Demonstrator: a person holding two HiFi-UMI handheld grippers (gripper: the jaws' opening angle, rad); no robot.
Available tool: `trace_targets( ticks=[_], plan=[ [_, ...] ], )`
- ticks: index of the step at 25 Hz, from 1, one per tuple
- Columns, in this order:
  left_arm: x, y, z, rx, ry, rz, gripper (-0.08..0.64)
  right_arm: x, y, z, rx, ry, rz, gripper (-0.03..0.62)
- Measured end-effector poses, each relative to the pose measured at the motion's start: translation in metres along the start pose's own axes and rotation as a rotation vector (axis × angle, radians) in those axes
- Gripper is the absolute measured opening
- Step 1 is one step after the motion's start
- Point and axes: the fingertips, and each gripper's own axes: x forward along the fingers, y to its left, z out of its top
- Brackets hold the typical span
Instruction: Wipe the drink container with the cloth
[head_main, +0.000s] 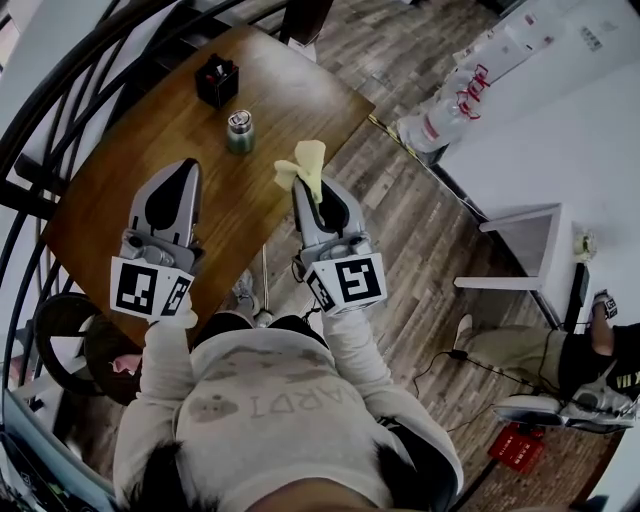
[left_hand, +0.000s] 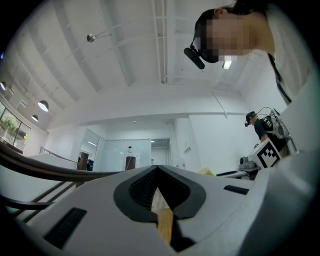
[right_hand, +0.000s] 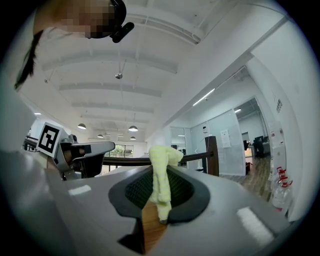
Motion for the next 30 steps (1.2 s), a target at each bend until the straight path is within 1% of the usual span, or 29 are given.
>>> trace_targets(
  ticks=[4, 11, 15, 18, 23, 27, 30],
  plan=[
    [0.015, 0.016, -0.019, -0.019, 0.020, -0.013, 0.005, 0.025, -0.006, -0.014, 0.003, 0.023, 0.005, 0.066],
    [0.030, 0.045, -0.059, -0.046, 0.083, 0.000, 0.005, 0.065, -0.011, -0.047, 0.026, 0.087, 0.025, 0.066],
    [0.033, 0.057, -0.082, -0.077, 0.109, 0.005, 0.005, 0.080, -0.009, -0.069, 0.033, 0.136, 0.041, 0.066],
    [0.037, 0.065, -0.098, -0.093, 0.133, -0.009, 0.005, 0.092, -0.008, -0.082, 0.034, 0.172, 0.054, 0.066],
    [0.053, 0.094, -0.115, -0.124, 0.165, -0.048, 0.005, 0.127, -0.002, -0.097, 0.036, 0.230, 0.060, 0.066],
    [0.060, 0.105, -0.131, -0.159, 0.180, -0.068, 0.005, 0.141, -0.005, -0.109, 0.056, 0.249, 0.047, 0.066],
    [0.066, 0.110, -0.146, -0.189, 0.201, -0.082, 0.005, 0.150, -0.009, -0.121, 0.052, 0.267, 0.048, 0.066]
  ],
)
